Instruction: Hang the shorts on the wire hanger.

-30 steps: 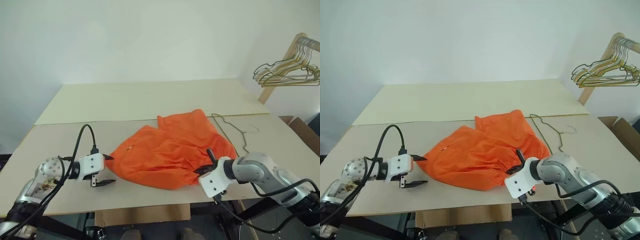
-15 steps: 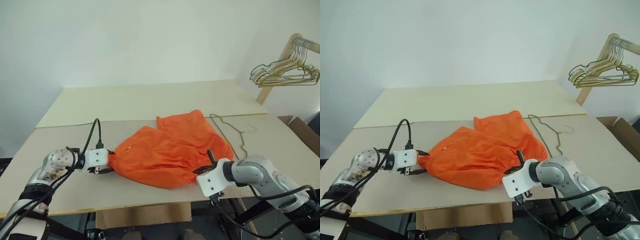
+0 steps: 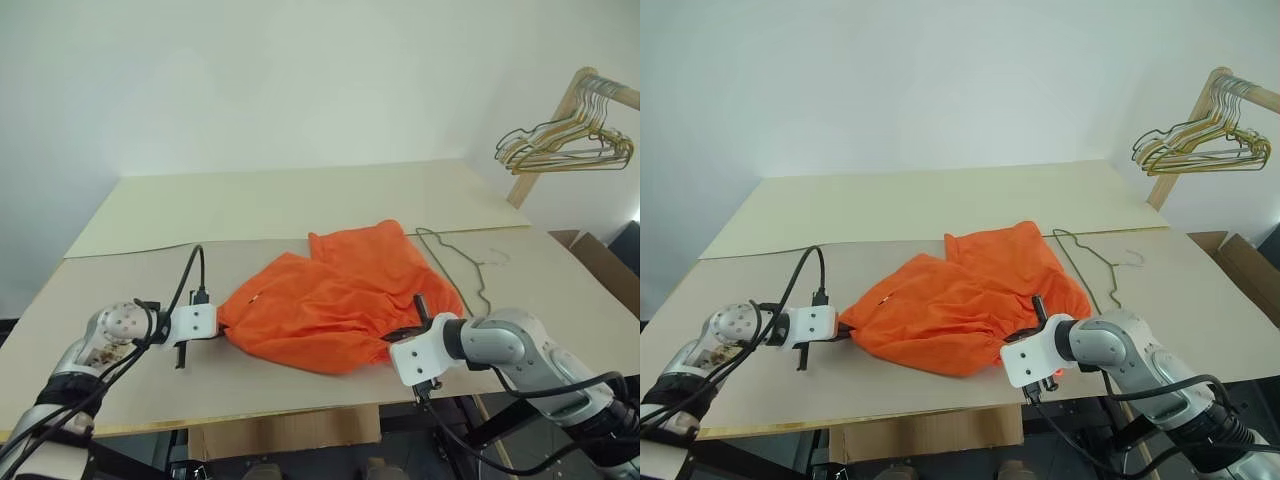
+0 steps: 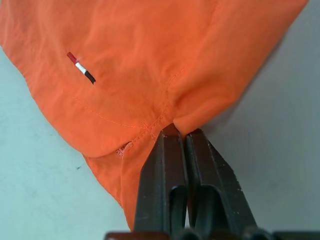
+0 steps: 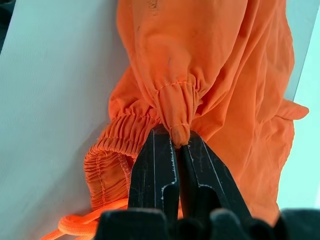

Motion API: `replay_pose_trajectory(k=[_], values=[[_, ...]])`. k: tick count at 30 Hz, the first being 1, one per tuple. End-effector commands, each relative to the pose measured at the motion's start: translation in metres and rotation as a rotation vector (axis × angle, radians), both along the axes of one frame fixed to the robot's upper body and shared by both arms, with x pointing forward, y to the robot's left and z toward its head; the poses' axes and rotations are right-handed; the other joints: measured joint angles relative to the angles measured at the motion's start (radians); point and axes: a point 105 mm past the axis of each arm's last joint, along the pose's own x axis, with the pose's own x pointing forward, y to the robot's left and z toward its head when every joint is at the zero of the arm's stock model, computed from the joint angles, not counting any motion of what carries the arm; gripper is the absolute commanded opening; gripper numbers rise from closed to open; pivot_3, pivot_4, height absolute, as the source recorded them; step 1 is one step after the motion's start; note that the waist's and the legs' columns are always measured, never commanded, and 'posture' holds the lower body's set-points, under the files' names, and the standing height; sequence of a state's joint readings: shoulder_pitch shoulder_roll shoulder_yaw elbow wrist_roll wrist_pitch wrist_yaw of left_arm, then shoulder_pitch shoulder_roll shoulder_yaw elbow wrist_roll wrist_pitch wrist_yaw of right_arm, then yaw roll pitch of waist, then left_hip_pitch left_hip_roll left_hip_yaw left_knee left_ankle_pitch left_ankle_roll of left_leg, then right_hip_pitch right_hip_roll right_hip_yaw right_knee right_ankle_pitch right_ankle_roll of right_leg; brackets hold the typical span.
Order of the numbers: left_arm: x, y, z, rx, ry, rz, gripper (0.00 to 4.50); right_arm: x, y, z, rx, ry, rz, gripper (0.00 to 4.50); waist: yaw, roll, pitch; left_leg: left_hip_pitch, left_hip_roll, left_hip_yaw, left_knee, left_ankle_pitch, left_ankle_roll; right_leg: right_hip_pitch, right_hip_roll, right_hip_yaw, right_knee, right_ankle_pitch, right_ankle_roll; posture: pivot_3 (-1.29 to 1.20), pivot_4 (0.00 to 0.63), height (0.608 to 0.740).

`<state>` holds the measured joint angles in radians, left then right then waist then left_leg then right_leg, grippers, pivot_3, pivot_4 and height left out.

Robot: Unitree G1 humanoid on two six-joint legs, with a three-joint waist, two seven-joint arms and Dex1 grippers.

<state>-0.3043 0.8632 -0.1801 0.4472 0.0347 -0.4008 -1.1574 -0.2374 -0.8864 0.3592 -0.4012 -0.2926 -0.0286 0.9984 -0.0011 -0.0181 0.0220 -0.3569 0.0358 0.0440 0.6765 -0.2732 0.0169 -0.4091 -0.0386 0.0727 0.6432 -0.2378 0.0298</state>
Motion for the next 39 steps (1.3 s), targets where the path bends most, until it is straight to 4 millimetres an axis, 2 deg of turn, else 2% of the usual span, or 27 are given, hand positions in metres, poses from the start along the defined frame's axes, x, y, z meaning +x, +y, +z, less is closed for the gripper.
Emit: replay_pose_trajectory(k=[1, 4, 7, 8, 11, 14, 16, 18, 19, 21, 22, 24, 26, 27, 28, 30, 31, 33, 35, 36, 38, 39], values=[[-0.012, 0.002, 0.038, -0.018, -0.033, -0.030, 0.13, -0.012, 0.004, 0.017, 0.042, 0.008, 0.075, 0.00, -0.003, -0.003, 0.002, -0.001, 0.000, 0.000, 0.000, 0.000, 0.000, -0.001, 0.000, 0.000, 0.000, 0.000, 0.000, 0.03, 0.000, 0.740], [-0.037, 0.009, 0.047, 0.038, 0.037, -0.056, 0.13, -0.025, -0.004, 0.016, -0.004, 0.066, 0.148, 0.00, -0.008, -0.004, 0.003, -0.004, 0.000, 0.000, 0.000, 0.000, 0.000, -0.004, -0.001, 0.000, 0.000, 0.000, 0.000, 0.04, 0.000, 0.740], [-0.050, 0.011, 0.051, 0.081, 0.068, -0.055, 0.13, -0.025, -0.009, 0.019, -0.003, 0.091, 0.156, 0.00, -0.007, -0.004, 0.003, -0.005, -0.001, 0.001, 0.000, 0.000, 0.000, -0.006, -0.003, 0.000, 0.000, -0.001, 0.001, 0.06, 0.000, 0.740], [-0.050, 0.010, 0.052, 0.089, 0.061, -0.052, 0.13, -0.019, -0.009, 0.022, 0.013, 0.082, 0.133, 0.00, -0.006, -0.005, 0.003, -0.005, -0.001, 0.001, 0.000, 0.000, 0.000, -0.006, -0.003, 0.000, 0.000, -0.001, 0.002, 0.06, 0.000, 0.740], [-0.036, 0.002, 0.057, 0.068, -0.018, 0.001, 0.13, 0.013, -0.011, 0.033, 0.045, 0.024, 0.013, 0.00, -0.004, -0.006, 0.005, -0.003, -0.001, 0.002, 0.001, 0.000, 0.000, -0.005, -0.003, 0.000, 0.001, -0.001, 0.001, 0.07, 0.000, 0.740], [0.008, -0.015, 0.076, -0.012, -0.203, 0.123, 0.13, 0.072, -0.023, 0.058, 0.003, -0.175, -0.111, 0.00, -0.001, -0.005, 0.010, 0.002, -0.001, 0.003, 0.001, 0.001, 0.001, -0.001, -0.003, 0.000, 0.002, 0.000, 0.000, 0.06, 0.000, 0.740], [0.043, -0.026, 0.100, -0.081, -0.350, 0.226, 0.13, 0.117, -0.036, 0.085, -0.072, -0.382, -0.189, 0.00, 0.005, -0.003, 0.013, 0.004, -0.001, 0.002, 0.001, 0.003, 0.002, 0.002, -0.002, -0.001, 0.002, 0.002, 0.000, 0.05, 0.000, 0.740], [0.076, -0.038, 0.138, -0.186, -0.525, 0.335, 0.13, 0.159, -0.049, 0.123, -0.175, -0.642, -0.263, 0.00, 0.008, -0.002, 0.016, 0.002, -0.002, 0.001, 0.001, 0.005, 0.000, 0.000, -0.002, -0.001, 0.002, 0.004, 0.000, 0.04, 0.000, 0.740], [0.091, -0.042, 0.157, -0.241, -0.593, 0.403, 0.13, 0.175, -0.051, 0.144, -0.182, -0.756, -0.299, 0.00, 0.009, -0.002, 0.016, 0.000, -0.003, 0.001, 0.001, 0.006, -0.001, -0.002, -0.002, 0.000, 0.003, 0.007, -0.004, 0.05, 0.000, 0.740], [0.111, -0.047, 0.205, -0.326, -0.799, 0.490, 0.13, 0.198, -0.045, 0.200, -0.088, -1.000, -0.399, 0.00, 0.007, -0.003, 0.015, -0.010, -0.003, 0.001, 0.001, 0.007, -0.003, -0.013, -0.002, 0.001, 0.004, 0.010, -0.009, 0.05, 0.000, 0.740], [0.117, -0.048, 0.233, -0.386, -0.913, 0.537, 0.13, 0.201, -0.039, 0.232, -0.012, -1.144, -0.433, 0.00, 0.000, -0.003, 0.015, -0.016, -0.003, 0.000, -0.001, 0.008, -0.005, -0.020, -0.002, 0.001, 0.004, 0.012, -0.009, 0.06, 0.000, 0.740], [0.117, -0.047, 0.273, -0.500, -1.044, 0.596, 0.13, 0.199, -0.031, 0.273, 0.123, -1.328, -0.471, 0.00, -0.010, -0.004, 0.015, -0.028, -0.003, -0.001, -0.003, 0.012, -0.012, -0.031, -0.002, 0.003, 0.006, 0.013, -0.010, 0.06, 0.000, 0.740], [0.101, -0.041, 0.319, -0.654, -1.209, 0.614, 0.13, 0.181, -0.018, 0.316, 0.377, -1.485, -0.469, 0.00, -0.021, -0.005, 0.014, -0.036, -0.005, -0.002, -0.010, 0.019, -0.026, -0.044, -0.004, 0.004, 0.008, 0.013, -0.010, 0.06, 0.000, 0.740], [0.088, -0.041, 0.332, -0.708, -1.253, 0.578, 0.13, 0.172, -0.013, 0.325, 0.453, -1.521, -0.430, 0.00, -0.023, -0.005, 0.014, -0.039, -0.006, -0.002, -0.013, 0.019, -0.027, -0.048, -0.005, 0.005, 0.007, 0.013, -0.010, 0.06, 0.000, 0.740], [0.076, -0.042, 0.338, -0.721, -1.295, 0.521, 0.13, 0.165, -0.009, 0.327, 0.506, -1.544, -0.384, 0.00, -0.024, -0.005, 0.014, -0.042, -0.006, -0.002, -0.015, 0.019, -0.027, -0.050, -0.006, 0.005, 0.006, 0.013, -0.010, 0.06, 0.000, 0.740], [0.051, -0.049, 0.337, -0.737, -1.311, 0.379, 0.13, 0.157, -0.006, 0.318, 0.594, -1.513, -0.329, 0.00, -0.027, -0.005, 0.014, -0.042, -0.005, -0.003, -0.016, 0.018, -0.029, -0.051, -0.006, 0.003, 0.004, 0.012, -0.009, 0.06, 0.000, 0.740], [0.042, -0.053, 0.331, -0.733, -1.284, 0.318, 0.13, 0.156, -0.008, 0.310, 0.616, -1.486, -0.315, 0.00, -0.027, -0.005, 0.013, -0.042, -0.005, -0.003, -0.016, 0.017, -0.031, -0.051, -0.006, 0.002, 0.004, 0.012, -0.009, 0.07, 0.000, 0.740], [0.029, -0.056, 0.308, -0.633, -1.204, 0.228, 0.13, 0.156, -0.012, 0.282, 0.559, -1.422, -0.268, 0.00, -0.026, -0.007, 0.012, -0.042, -0.005, -0.004, -0.016, 0.016, -0.031, -0.049, -0.007, 0.000, 0.002, 0.012, -0.008, 0.09, 0.000, 0.740], [0.017, -0.058, 0.279, -0.539, -1.081, 0.161, 0.13, 0.155, -0.013, 0.242, 0.516, -1.263, -0.207, 0.00, -0.019, -0.009, 0.011, -0.042, -0.006, -0.004, -0.014, 0.015, -0.030, -0.046, -0.007, 0.000, 0.000, 0.012, -0.007, 0.09, 0.000, 0.740], [0.007, -0.059, 0.251, -0.464, -0.936, 0.106, 0.13, 0.155, -0.014, 0.202, 0.440, -1.092, -0.174, 0.00, -0.016, -0.009, 0.011, -0.043, -0.006, -0.004, -0.012, 0.013, -0.025, -0.044, -0.007, 0.000, -0.002, 0.012, -0.006, 0.10, 0.000, 0.740], [-0.012, -0.061, 0.215, -0.361, -0.746, 0.035, 0.13, 0.146, -0.017, 0.146, 0.313, -0.875, -0.110, 0.00, -0.014, -0.009, 0.011, -0.041, -0.005, -0.004, -0.009, 0.010, -0.019, -0.040, -0.007, 0.000, -0.002, 0.013, -0.004, 0.10, 0.000, 0.740], [-0.018, -0.058, 0.188, -0.281, -0.628, 0.032, 0.13, 0.136, -0.021, 0.111, 0.219, -0.777, -0.050, 0.00, -0.011, -0.009, 0.011, -0.034, -0.005, -0.005, -0.008, 0.009, -0.017, -0.031, -0.006, -0.002, -0.002, 0.013, -0.004, 0.10, 0.000, 0.740]])
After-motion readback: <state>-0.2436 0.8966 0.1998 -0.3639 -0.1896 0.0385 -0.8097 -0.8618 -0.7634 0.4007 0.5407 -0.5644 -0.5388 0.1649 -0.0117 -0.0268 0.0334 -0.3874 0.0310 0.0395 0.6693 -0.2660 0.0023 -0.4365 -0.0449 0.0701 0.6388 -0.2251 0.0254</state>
